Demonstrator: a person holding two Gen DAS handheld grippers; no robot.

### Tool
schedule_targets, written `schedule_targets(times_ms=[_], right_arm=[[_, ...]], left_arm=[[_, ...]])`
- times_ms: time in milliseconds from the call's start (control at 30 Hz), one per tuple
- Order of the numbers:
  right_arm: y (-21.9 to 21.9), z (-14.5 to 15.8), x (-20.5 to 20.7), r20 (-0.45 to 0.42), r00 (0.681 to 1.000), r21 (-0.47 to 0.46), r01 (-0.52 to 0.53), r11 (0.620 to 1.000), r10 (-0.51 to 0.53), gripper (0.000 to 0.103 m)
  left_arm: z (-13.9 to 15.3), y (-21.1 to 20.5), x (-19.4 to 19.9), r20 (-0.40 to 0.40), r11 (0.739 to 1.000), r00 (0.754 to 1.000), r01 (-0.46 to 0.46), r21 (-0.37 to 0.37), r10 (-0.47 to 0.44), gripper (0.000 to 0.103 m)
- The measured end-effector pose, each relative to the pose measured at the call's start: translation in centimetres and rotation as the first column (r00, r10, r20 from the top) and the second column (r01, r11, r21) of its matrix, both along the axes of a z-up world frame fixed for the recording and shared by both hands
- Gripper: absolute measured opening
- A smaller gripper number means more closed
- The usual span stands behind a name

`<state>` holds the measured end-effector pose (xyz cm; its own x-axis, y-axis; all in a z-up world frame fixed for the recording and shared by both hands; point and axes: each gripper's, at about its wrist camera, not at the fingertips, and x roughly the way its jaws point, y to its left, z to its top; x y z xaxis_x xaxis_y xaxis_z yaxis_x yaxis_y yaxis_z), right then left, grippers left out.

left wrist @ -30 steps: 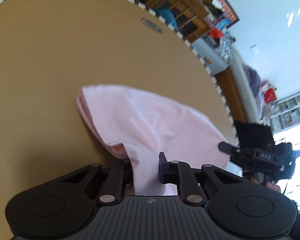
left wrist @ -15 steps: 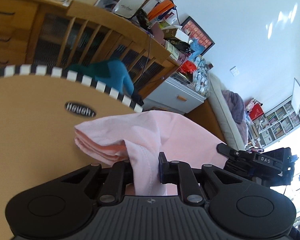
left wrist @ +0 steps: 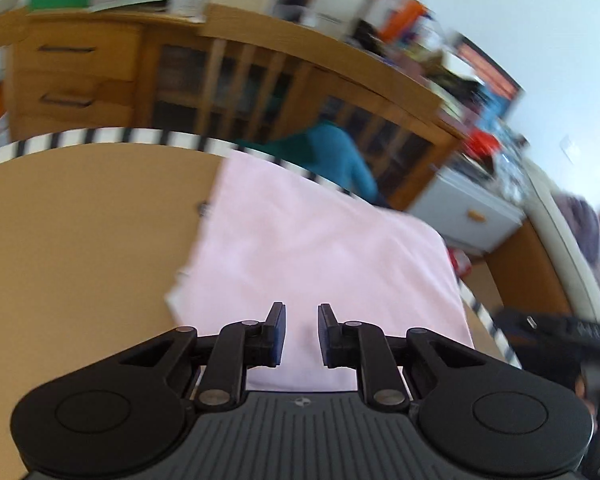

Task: Fold clothes
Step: 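Open both grippers and move them back from the folded shirt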

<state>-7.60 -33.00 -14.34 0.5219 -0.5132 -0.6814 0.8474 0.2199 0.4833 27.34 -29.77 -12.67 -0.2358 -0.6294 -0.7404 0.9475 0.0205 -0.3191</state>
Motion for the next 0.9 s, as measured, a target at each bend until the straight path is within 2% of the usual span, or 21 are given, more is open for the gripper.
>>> schedule_targets(times_ms=[33, 100, 200, 300, 333, 367, 400, 433, 467, 567, 667, 733, 833, 900], right_arm=[[0.0, -0.2, 0.8, -0.034, 0.999, 0.003, -0.031, 1.000, 0.031, 0.038], [-0.1, -0.8, 2.3, -0.096, 0.992, 0.030, -0.081, 0.996, 0.083, 0.029], [0.5, -1.6, 3.1, -0.138, 0.986, 0.036, -0.089, 0.995, 0.094, 0.025], [0.9, -0.9, 3.3, -0.140, 0.987, 0.059, -0.070, 0.996, 0.078, 0.027], [1.6, -0.2, 3.2, -0.130, 0.989, 0.040, -0.067, 0.997, 0.072, 0.027], [2.8, 0.8, 3.3, -0.135, 0.989, -0.007, -0.064, 0.998, 0.063, 0.029], [4.1, 1.9, 3.3, -0.143, 0.988, -0.058, -0.062, 0.996, 0.053, 0.036], [5.4, 2.9, 3.4, -0.151, 0.988, -0.110, -0.060, 0.992, 0.043, 0.042], [6.7, 3.6, 3.6, -0.161, 0.986, -0.145, -0.065, 0.987, 0.041, 0.054], [10.0, 5.0, 4.1, -0.166, 0.986, -0.201, -0.059, 0.978, 0.025, 0.061], [11.9, 5.2, 4.6, -0.149, 0.989, -0.192, -0.031, 0.981, 0.002, 0.066], [12.8, 5.3, 5.0, -0.140, 0.990, -0.179, -0.021, 0.984, -0.004, 0.066], [13.5, 5.4, 5.1, -0.153, 0.988, -0.175, -0.008, 0.985, -0.020, 0.068], [14.2, 5.8, 5.1, -0.158, 0.987, -0.176, 0.001, 0.984, -0.030, 0.069]], left_arm=[[-0.7, -0.6, -1.0, 0.030, 0.999, 1.000, 0.007, 0.034, -0.008, 0.019], [-2.3, -1.5, -1.8, 0.060, 0.995, 0.998, -0.027, 0.091, 0.022, 0.015], [-2.5, -1.7, -1.6, 0.048, 0.993, 0.997, -0.072, 0.098, 0.067, 0.013], [-1.8, -1.5, -1.6, 0.063, 0.986, 0.993, -0.104, 0.130, 0.097, 0.013], [-1.2, -1.2, -1.9, 0.077, 0.986, 0.992, -0.109, 0.127, 0.100, 0.021], [-0.4, -0.5, -2.3, 0.091, 0.989, 0.992, -0.102, 0.105, 0.092, 0.035], [0.5, 0.4, -2.9, 0.106, 0.994, 0.991, -0.086, 0.075, 0.078, 0.042], [1.5, 1.5, -3.4, 0.129, 0.996, 0.990, -0.068, 0.052, 0.060, 0.056], [2.4, 2.7, -3.9, 0.159, 0.998, 0.986, -0.047, 0.037, 0.040, 0.067], [3.8, 5.3, -5.6, 0.204, 1.000, 0.979, -0.008, 0.023, 0.003, 0.085], [4.0, 7.3, -6.1, 0.180, 0.998, 0.984, -0.006, 0.055, -0.004, 0.095], [4.1, 8.5, -6.2, 0.176, 0.999, 0.984, 0.001, 0.036, -0.007, 0.101], [4.4, 9.7, -6.8, 0.227, 1.000, 0.974, -0.006, 0.030, -0.001, 0.102], [4.8, 10.4, -7.0, 0.229, 1.000, 0.973, 0.003, 0.028, -0.010, 0.103]])
